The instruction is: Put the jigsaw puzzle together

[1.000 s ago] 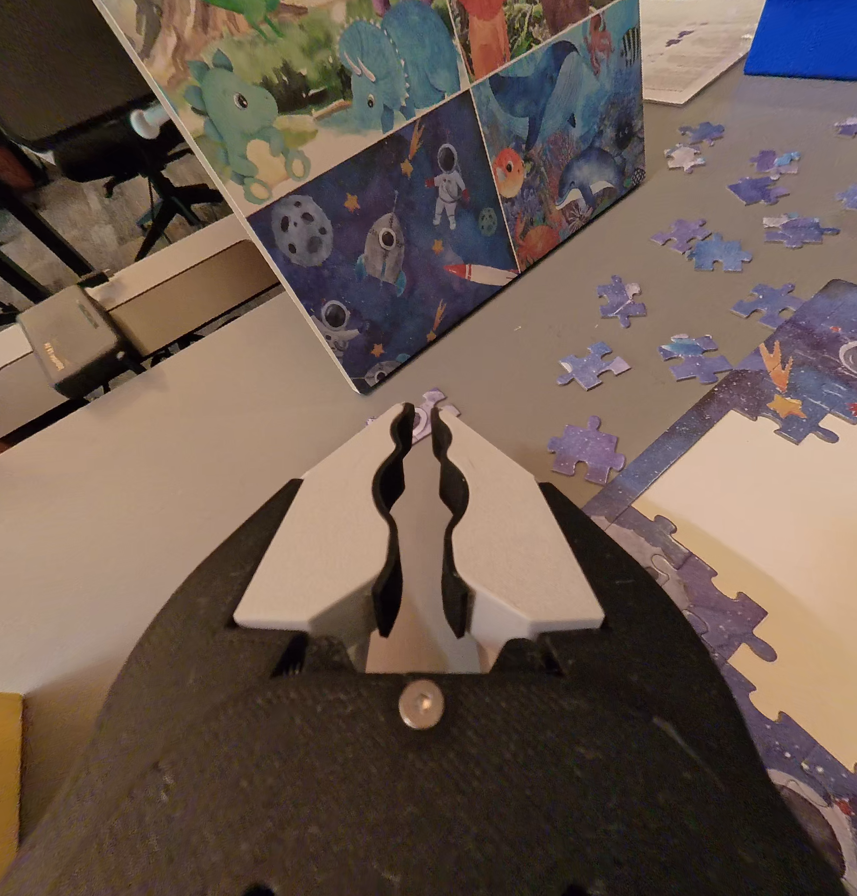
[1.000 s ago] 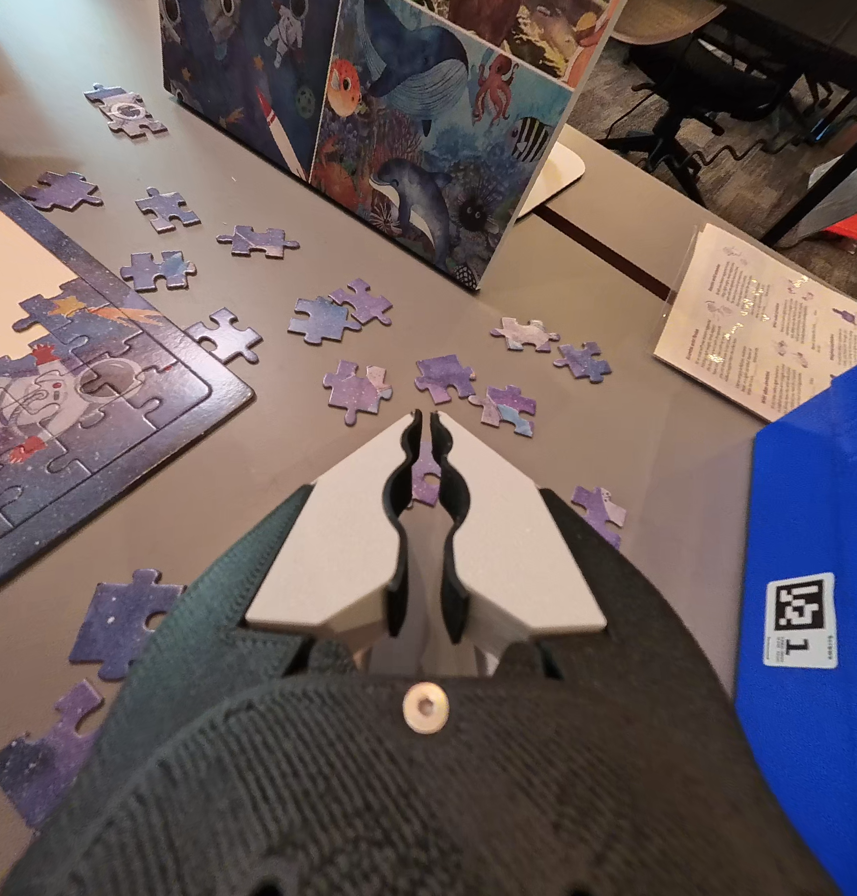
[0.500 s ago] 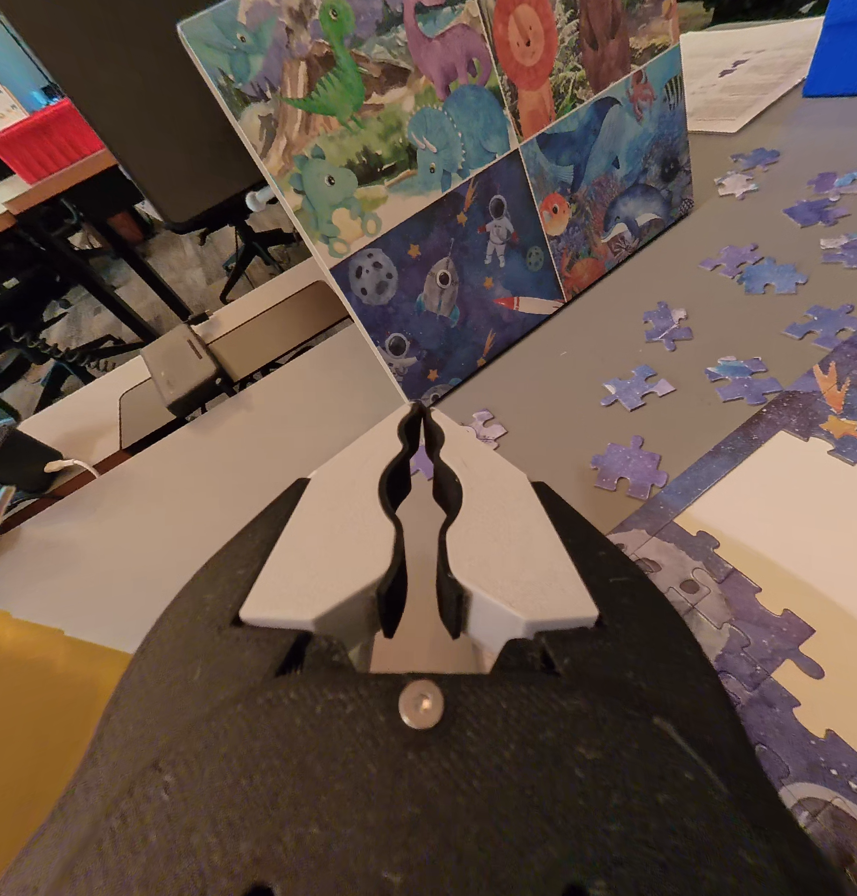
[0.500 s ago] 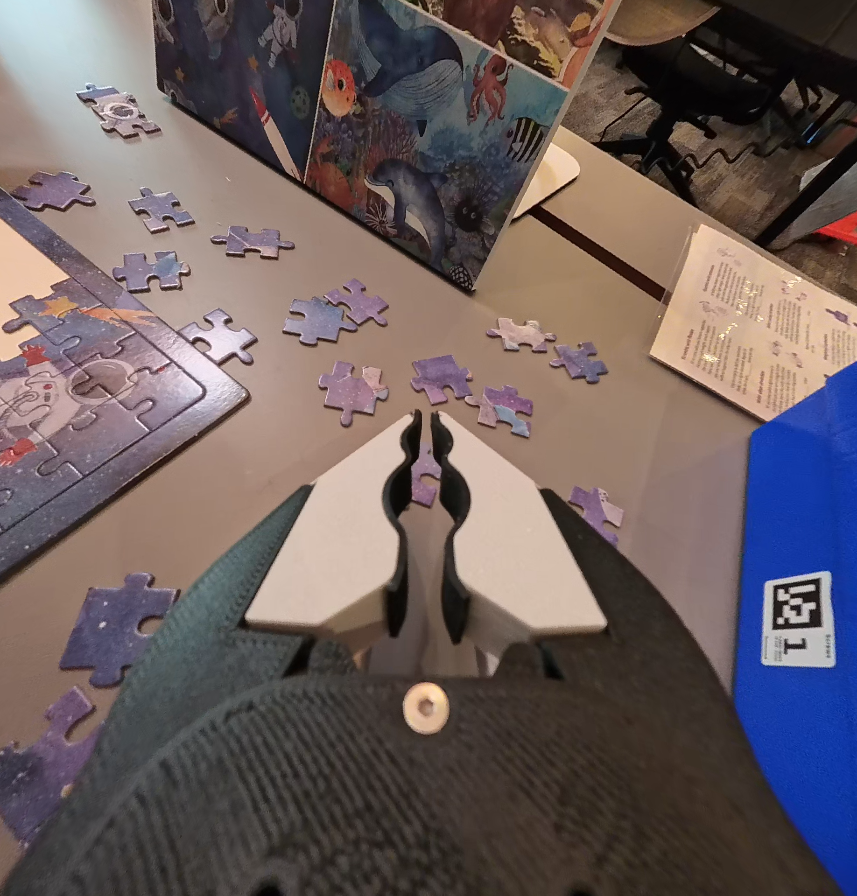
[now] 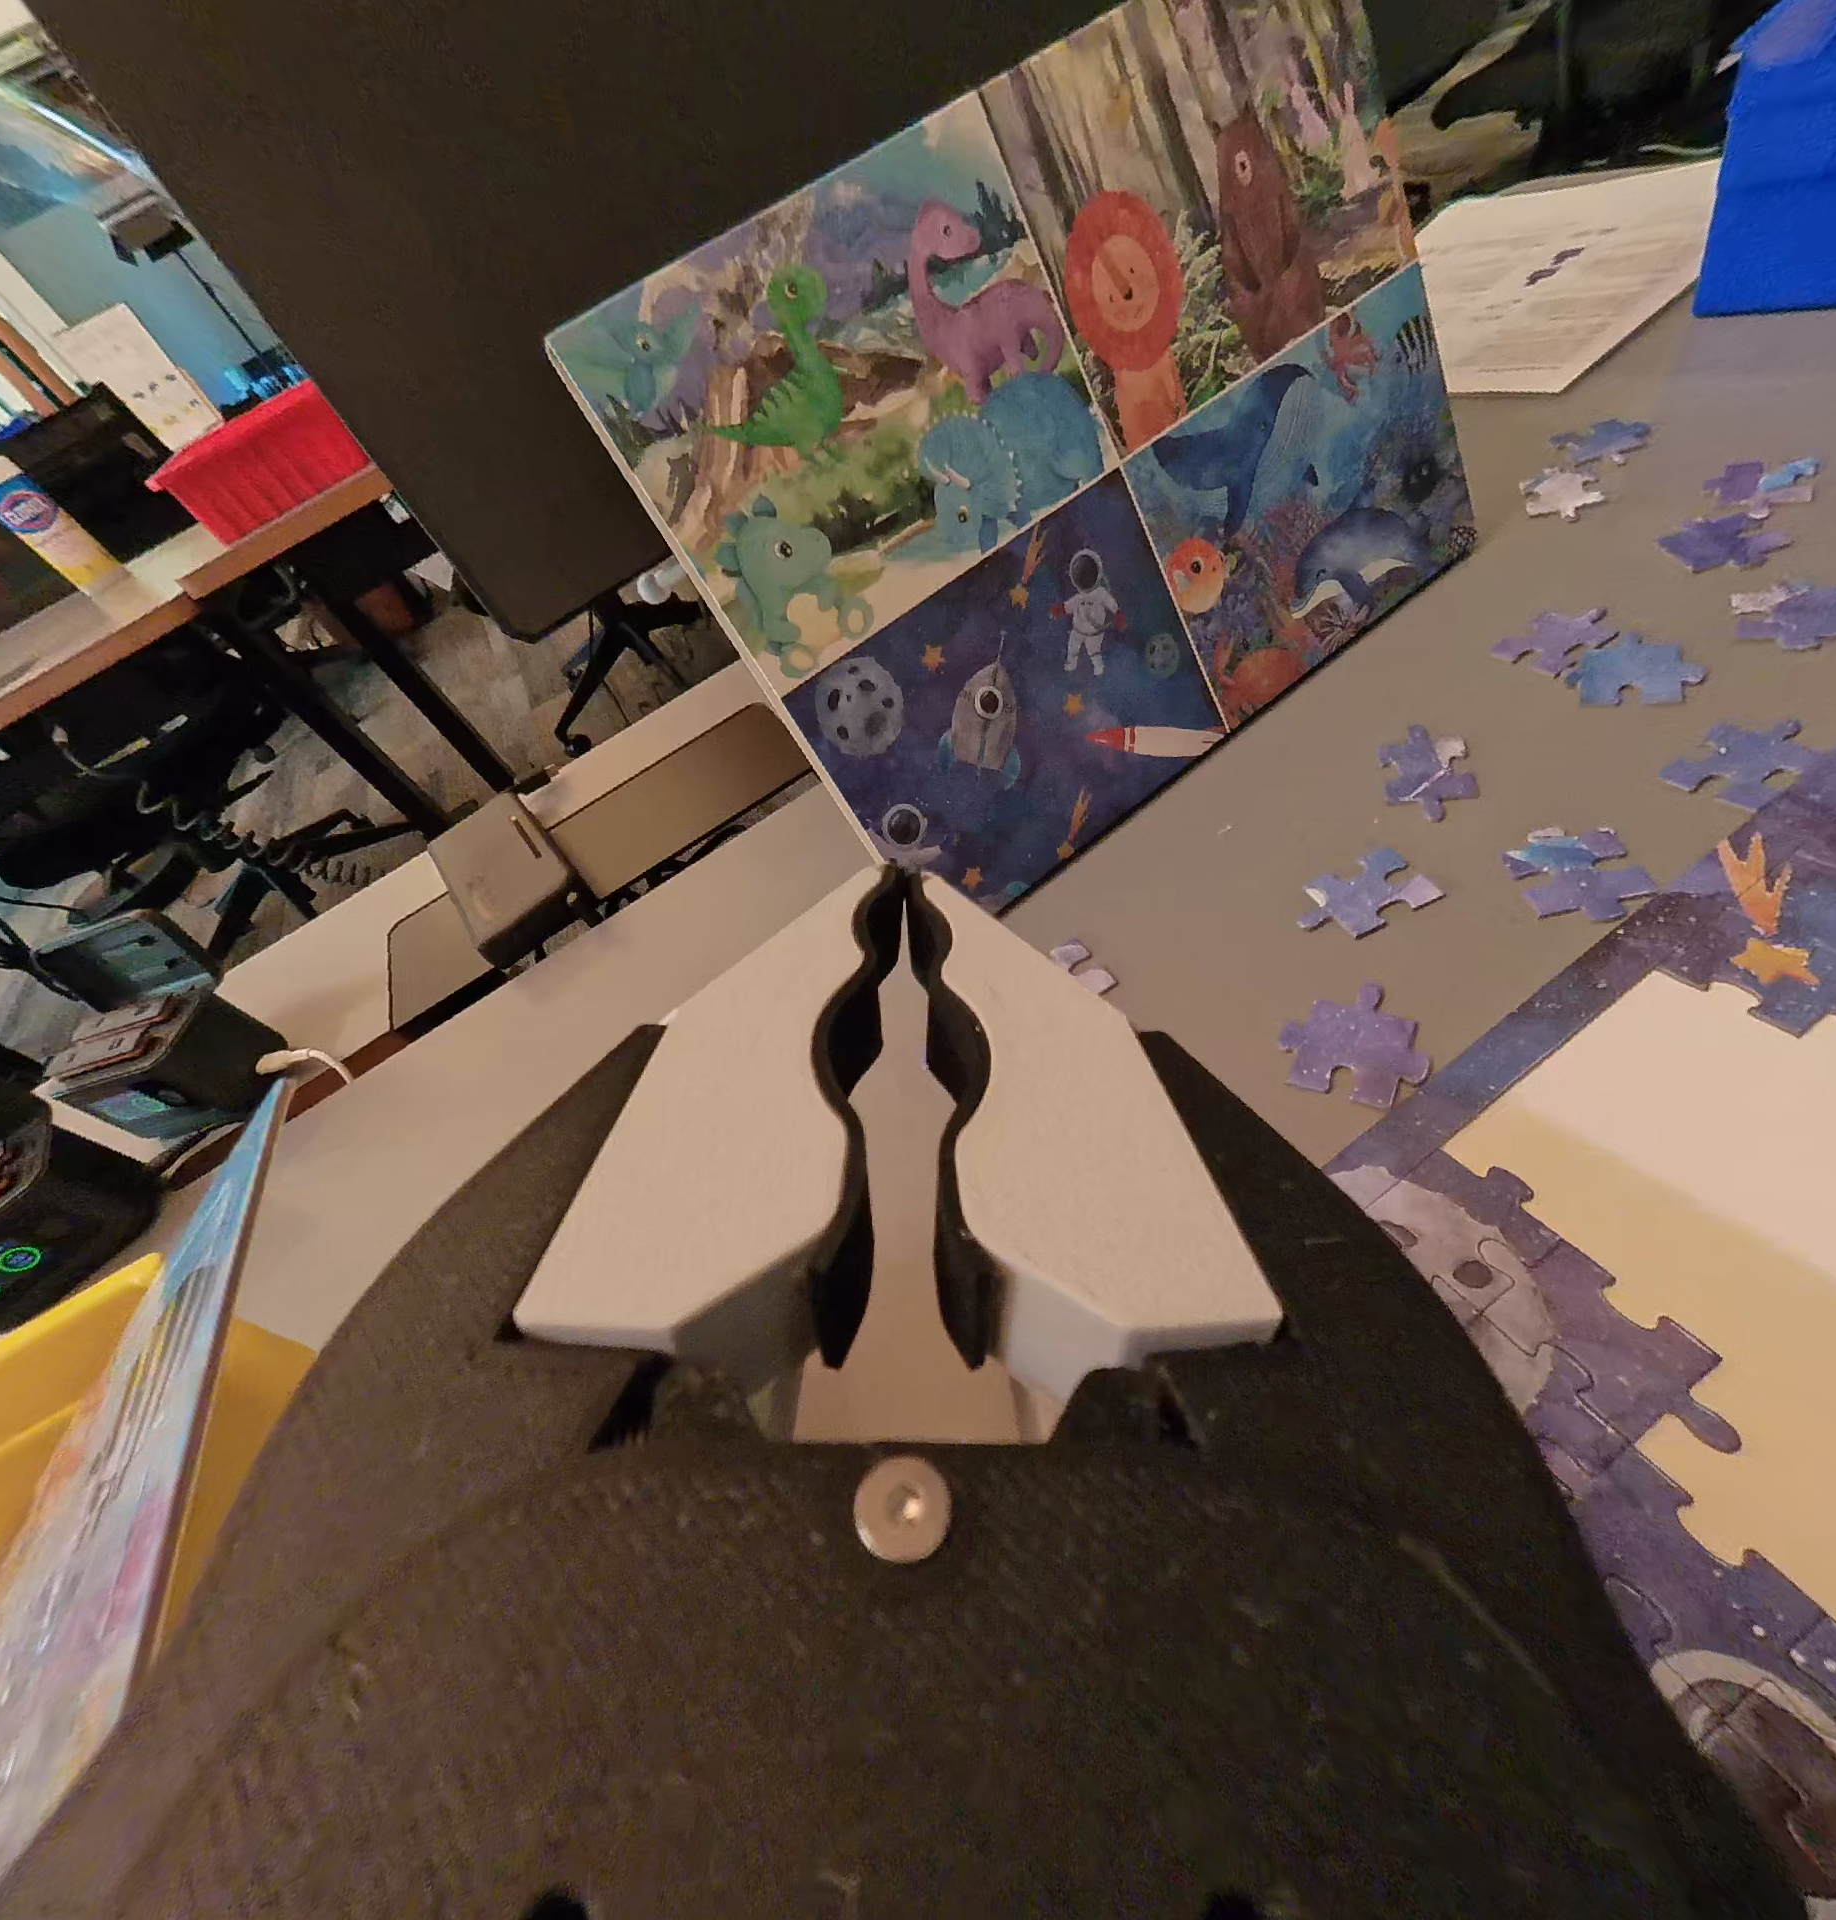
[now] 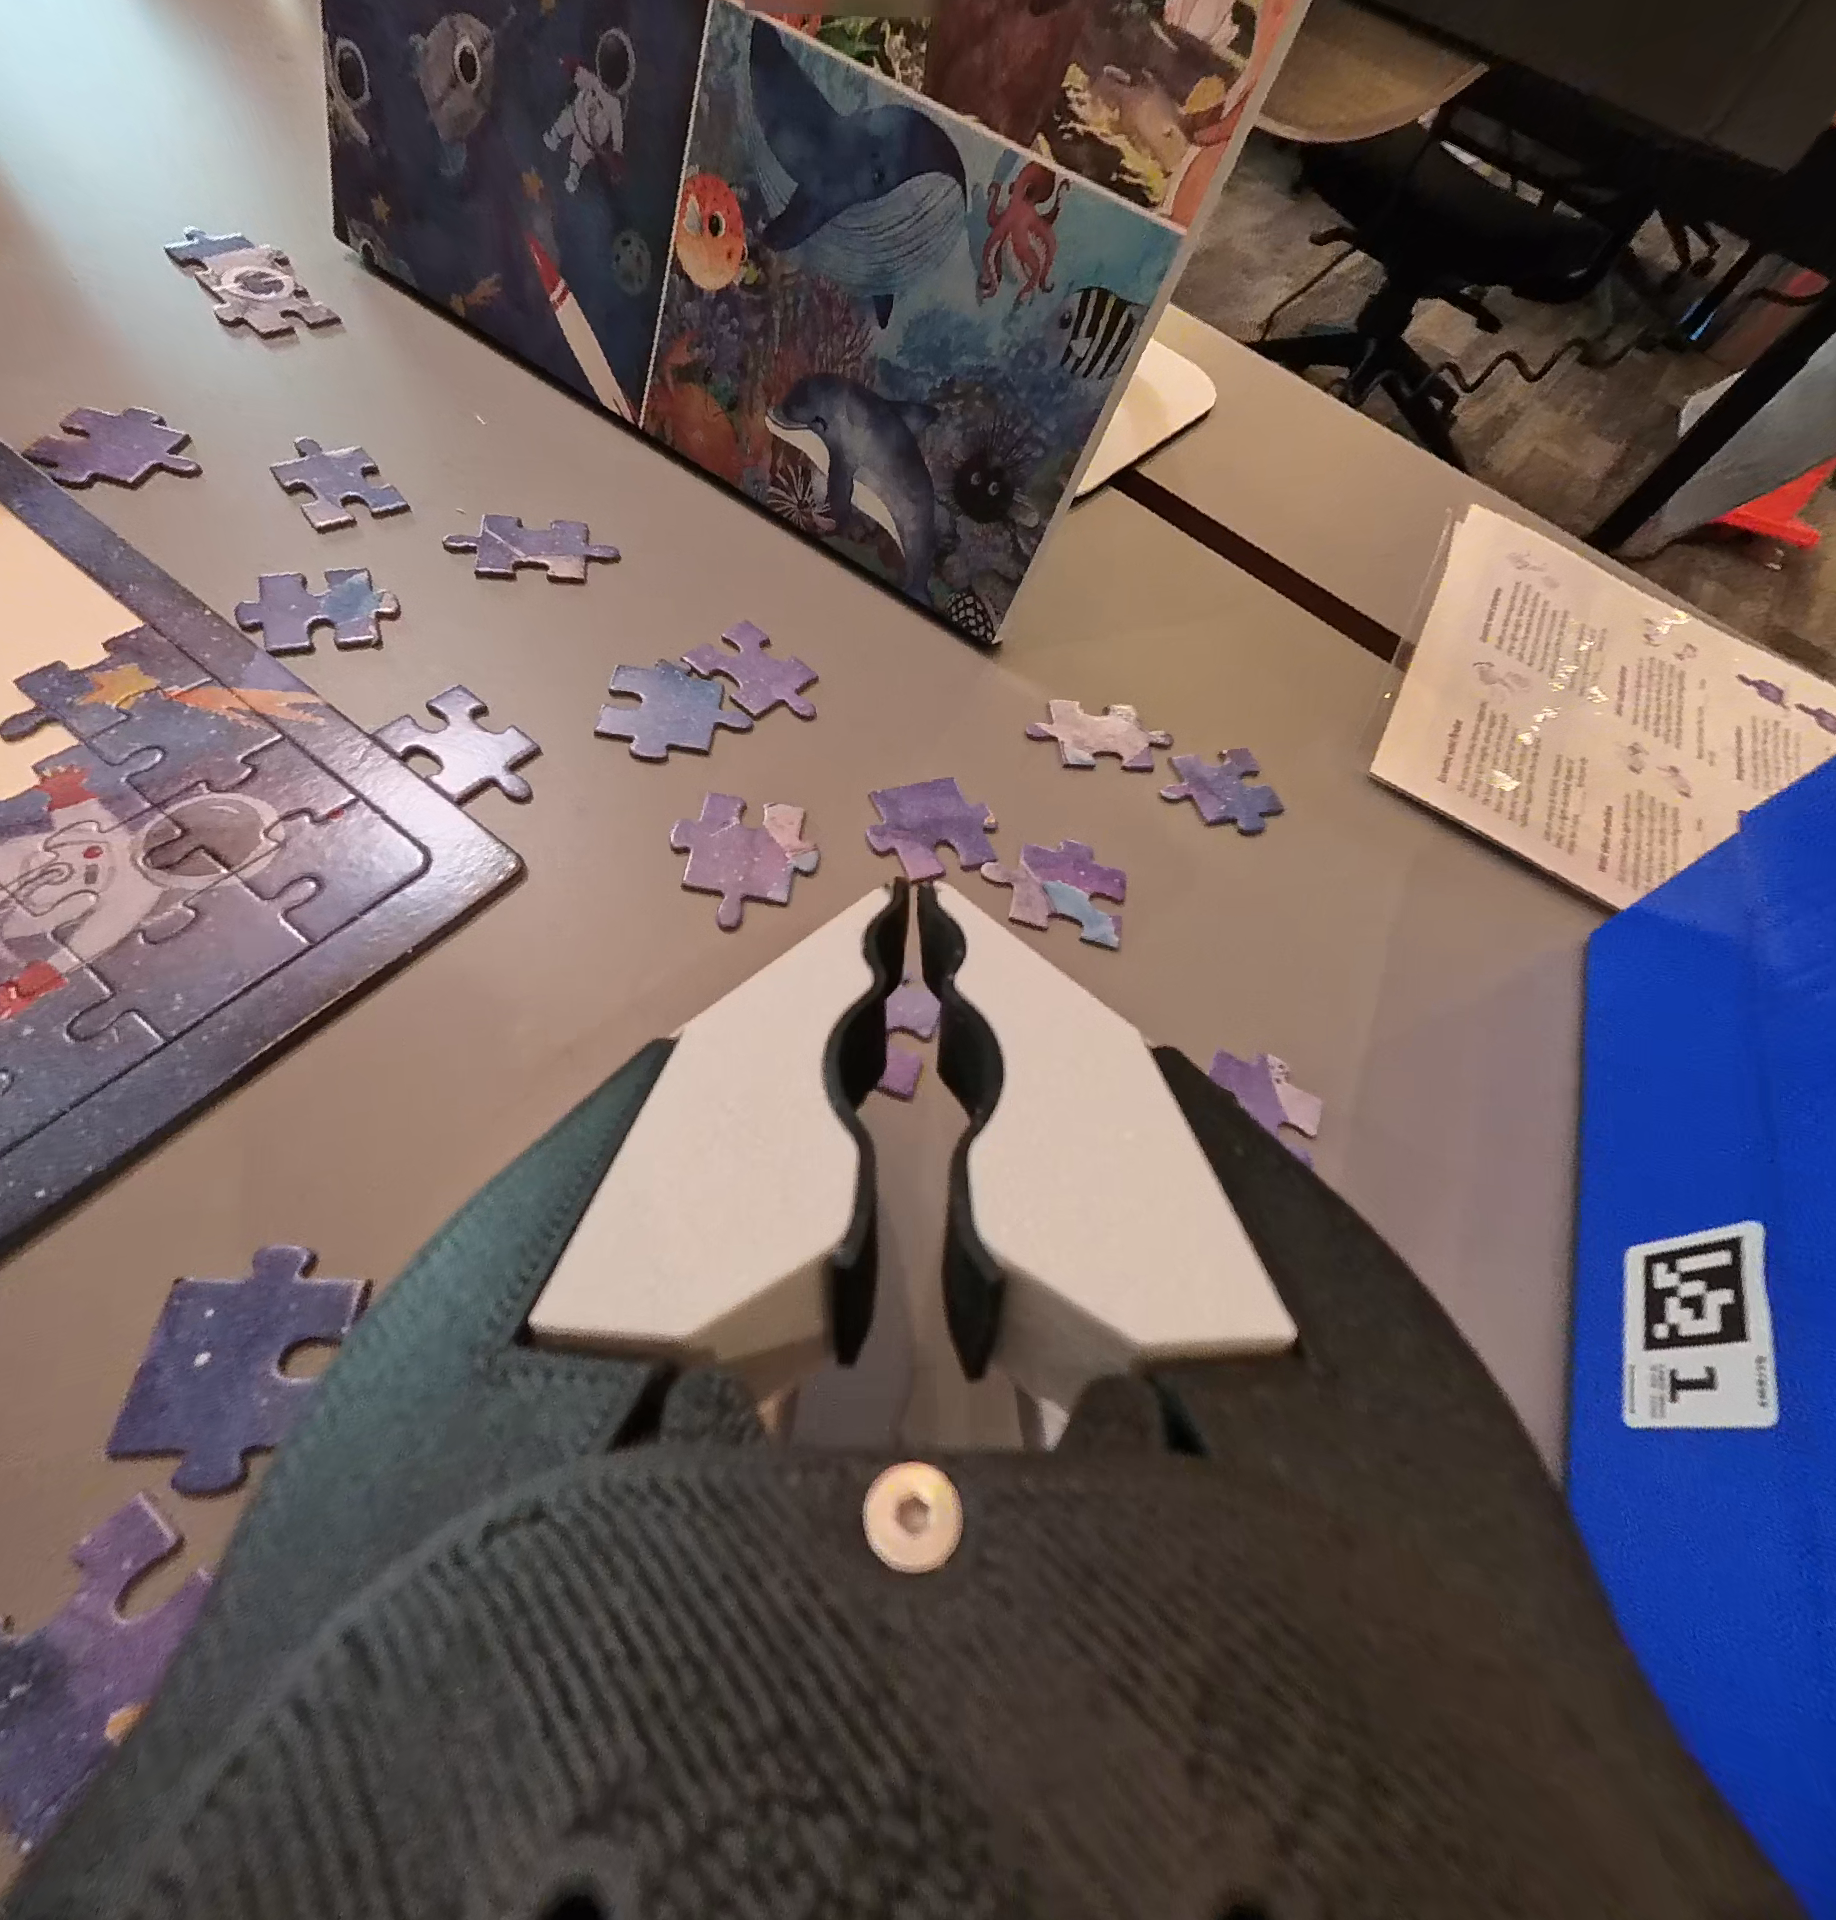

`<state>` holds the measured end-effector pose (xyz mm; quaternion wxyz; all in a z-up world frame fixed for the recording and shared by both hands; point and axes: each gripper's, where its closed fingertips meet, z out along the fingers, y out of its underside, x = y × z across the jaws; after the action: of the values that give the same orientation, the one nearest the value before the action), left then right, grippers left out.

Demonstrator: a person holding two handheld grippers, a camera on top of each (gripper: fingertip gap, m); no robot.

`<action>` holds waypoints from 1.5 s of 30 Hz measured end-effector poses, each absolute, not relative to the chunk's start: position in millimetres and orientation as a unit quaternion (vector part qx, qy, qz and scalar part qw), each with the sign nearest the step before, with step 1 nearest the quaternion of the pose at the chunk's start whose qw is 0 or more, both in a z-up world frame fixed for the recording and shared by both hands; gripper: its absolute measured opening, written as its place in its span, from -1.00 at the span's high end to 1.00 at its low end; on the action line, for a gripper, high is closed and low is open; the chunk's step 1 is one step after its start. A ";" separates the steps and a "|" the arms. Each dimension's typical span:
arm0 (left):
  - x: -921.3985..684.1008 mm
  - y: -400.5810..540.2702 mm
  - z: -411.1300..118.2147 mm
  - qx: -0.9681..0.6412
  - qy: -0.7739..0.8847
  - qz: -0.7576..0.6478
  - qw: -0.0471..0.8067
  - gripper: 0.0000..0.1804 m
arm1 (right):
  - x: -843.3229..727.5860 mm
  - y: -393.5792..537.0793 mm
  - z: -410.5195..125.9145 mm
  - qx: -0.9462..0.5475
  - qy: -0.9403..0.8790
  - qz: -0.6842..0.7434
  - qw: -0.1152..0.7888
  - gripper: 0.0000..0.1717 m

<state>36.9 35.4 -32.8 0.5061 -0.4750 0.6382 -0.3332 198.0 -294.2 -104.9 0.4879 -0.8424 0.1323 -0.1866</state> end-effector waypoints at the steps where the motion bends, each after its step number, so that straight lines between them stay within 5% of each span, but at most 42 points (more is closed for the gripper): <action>1: 36.3 36.7 -31.3 -0.478 0.634 -0.332 0.509 1.00 | 198.5 -294.6 -104.4 -0.841 0.134 -0.186 0.490 1.00; 23: 16.5 26.6 -10.0 -0.488 0.580 -0.503 0.416 1.00 | 208.9 -306.5 -81.8 -0.797 0.155 -0.200 0.548 1.00; 45: 21.2 23.7 -82.1 -0.548 0.631 -0.384 0.393 1.00 | 191.3 -294.4 -73.0 -0.800 0.118 -0.196 0.554 1.00</action>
<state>21.2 23.7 -82.1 0.3929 -0.5483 0.6308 -0.3836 191.3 -294.4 -73.0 0.5540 -0.8004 0.1181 -0.1961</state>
